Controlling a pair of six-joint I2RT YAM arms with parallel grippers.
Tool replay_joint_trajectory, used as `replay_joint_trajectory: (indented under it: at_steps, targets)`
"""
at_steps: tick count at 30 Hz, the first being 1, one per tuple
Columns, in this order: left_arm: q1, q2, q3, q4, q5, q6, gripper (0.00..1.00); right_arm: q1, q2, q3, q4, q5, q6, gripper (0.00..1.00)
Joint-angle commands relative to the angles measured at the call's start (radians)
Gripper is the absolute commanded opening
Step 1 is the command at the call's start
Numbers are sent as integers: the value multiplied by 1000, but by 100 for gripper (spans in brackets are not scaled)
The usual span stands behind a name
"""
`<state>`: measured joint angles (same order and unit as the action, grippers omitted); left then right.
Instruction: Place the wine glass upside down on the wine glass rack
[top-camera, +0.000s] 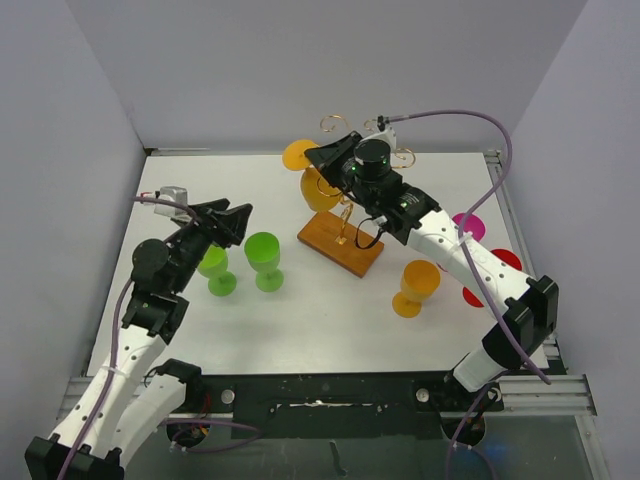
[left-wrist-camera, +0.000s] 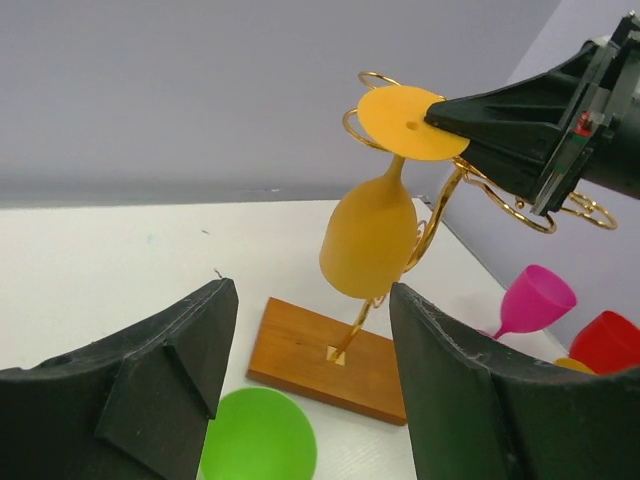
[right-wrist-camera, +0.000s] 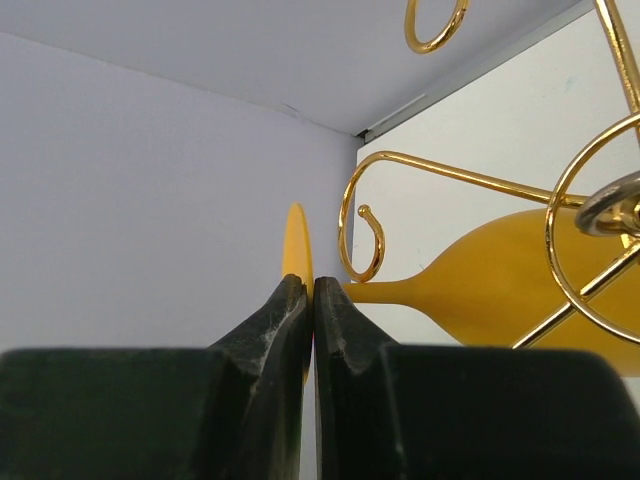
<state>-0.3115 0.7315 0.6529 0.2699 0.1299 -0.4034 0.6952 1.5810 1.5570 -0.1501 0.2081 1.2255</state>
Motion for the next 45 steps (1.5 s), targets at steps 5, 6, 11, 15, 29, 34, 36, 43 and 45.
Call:
replay_joint_trajectory:
  at_steps: [5, 6, 11, 15, 29, 34, 36, 43, 45]
  targets:
    - [4, 146, 176, 35, -6, -475, 61, -14, -83, -52, 75, 67, 21, 0]
    - [5, 161, 181, 56, 2, -517, 61, -16, -84, -52, 78, 59, 19, 0]
    - [22, 246, 197, 165, 27, -642, 61, -32, -81, -44, 90, -5, 11, 0]
    - [40, 319, 249, 165, 68, -700, 61, -41, -81, -35, 94, -32, 7, 0]
    - [66, 500, 350, 215, 220, -739, 61, -64, -21, 16, 102, -97, 2, 0]
    - [89, 483, 320, 218, 205, -728, 61, -63, 34, 73, 106, -96, -30, 0]
    - [96, 473, 315, 204, 203, -718, 61, -63, 56, 95, 109, -101, -40, 0]
    - [120, 420, 294, 109, 171, -644, 61, -61, 117, 156, 95, -151, -55, 0]
    - [124, 407, 291, 73, 161, -617, 61, -62, 127, 167, 105, -188, -68, 0]
